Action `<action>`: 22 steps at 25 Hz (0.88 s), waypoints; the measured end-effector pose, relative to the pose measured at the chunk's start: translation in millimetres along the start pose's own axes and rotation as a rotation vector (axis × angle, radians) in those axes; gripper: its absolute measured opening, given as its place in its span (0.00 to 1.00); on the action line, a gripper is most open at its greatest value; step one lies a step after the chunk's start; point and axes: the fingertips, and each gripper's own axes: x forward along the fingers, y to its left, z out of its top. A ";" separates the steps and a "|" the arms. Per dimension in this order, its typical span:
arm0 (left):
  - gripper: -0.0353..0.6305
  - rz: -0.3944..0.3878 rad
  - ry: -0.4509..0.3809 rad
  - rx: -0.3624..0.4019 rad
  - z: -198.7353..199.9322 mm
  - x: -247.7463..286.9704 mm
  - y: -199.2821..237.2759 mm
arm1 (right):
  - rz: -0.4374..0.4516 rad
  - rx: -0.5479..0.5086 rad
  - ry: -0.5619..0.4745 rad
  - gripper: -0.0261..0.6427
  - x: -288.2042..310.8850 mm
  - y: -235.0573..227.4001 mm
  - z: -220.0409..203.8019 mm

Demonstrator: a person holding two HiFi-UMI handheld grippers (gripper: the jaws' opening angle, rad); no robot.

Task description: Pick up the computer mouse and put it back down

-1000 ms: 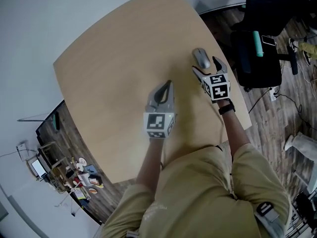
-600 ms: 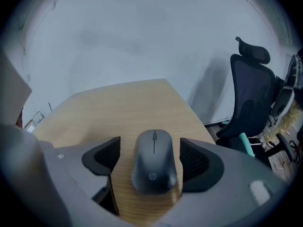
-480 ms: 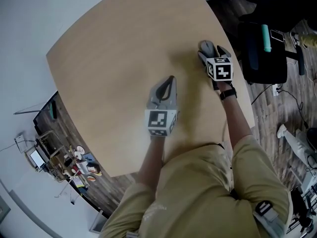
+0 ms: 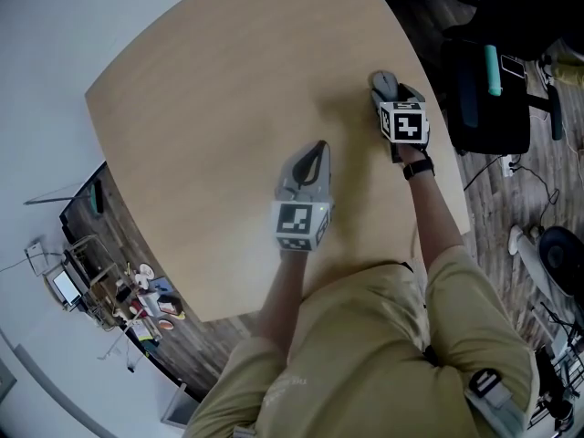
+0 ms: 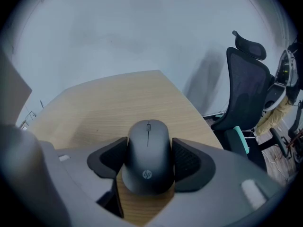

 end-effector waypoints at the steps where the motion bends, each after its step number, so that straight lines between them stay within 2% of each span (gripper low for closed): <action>1: 0.06 0.003 -0.002 -0.001 0.6 -2.2 -1.2 | -0.004 0.004 0.000 0.49 -0.8 -0.5 0.2; 9: 0.06 0.006 -0.029 0.017 14.4 -29.9 -10.8 | 0.000 0.004 -0.031 0.49 -22.1 8.3 -3.1; 16: 0.06 0.029 -0.082 0.017 33.1 -65.4 -15.2 | 0.055 0.035 -0.161 0.49 -87.5 43.0 17.7; 22: 0.06 0.051 -0.151 0.034 56.0 -105.5 -23.5 | 0.100 0.008 -0.297 0.49 -165.1 80.5 38.3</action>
